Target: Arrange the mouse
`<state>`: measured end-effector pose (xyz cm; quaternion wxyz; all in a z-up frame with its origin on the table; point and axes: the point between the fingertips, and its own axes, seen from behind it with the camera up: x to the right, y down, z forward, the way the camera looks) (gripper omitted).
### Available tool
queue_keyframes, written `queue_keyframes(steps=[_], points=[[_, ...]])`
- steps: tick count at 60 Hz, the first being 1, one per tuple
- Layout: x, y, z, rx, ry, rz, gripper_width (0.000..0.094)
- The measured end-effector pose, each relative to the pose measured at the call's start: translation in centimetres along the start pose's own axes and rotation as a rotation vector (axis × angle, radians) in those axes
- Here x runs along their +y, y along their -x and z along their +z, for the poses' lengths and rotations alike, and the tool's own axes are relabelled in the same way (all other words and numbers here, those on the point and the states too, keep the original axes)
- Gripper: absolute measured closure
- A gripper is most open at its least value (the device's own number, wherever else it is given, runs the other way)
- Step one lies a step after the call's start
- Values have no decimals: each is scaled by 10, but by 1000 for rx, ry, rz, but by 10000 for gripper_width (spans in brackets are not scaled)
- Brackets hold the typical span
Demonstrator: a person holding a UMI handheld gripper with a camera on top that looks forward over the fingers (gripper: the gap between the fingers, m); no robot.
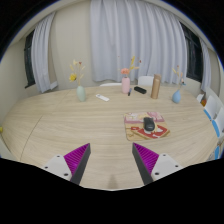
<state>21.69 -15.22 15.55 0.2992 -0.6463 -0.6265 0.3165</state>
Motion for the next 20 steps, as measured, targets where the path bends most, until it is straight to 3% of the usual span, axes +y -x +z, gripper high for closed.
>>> queue_keyframes(steps=[20], points=[[14, -14, -5, 47, 18, -31, 69]])
